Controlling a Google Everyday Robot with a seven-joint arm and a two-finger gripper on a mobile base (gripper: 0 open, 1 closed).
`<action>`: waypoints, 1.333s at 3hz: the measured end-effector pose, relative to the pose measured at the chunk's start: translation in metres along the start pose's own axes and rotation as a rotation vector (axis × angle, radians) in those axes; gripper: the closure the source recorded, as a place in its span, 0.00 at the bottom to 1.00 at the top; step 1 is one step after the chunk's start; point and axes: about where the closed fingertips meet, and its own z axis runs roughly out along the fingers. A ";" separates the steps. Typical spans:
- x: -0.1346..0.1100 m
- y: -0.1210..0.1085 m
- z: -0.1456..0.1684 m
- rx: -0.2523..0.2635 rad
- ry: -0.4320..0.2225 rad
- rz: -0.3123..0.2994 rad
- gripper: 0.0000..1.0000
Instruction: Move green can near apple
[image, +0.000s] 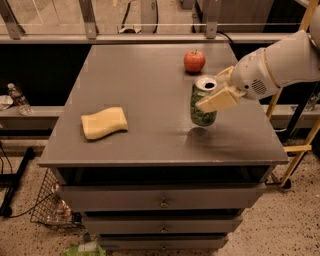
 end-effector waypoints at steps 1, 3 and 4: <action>0.000 -0.031 -0.048 0.135 0.042 -0.013 1.00; 0.000 -0.047 -0.046 0.151 0.024 0.046 1.00; 0.001 -0.077 -0.047 0.171 -0.005 0.150 1.00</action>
Offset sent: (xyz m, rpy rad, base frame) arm 0.0111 -0.0371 0.0300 -0.0585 -0.0693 -0.0825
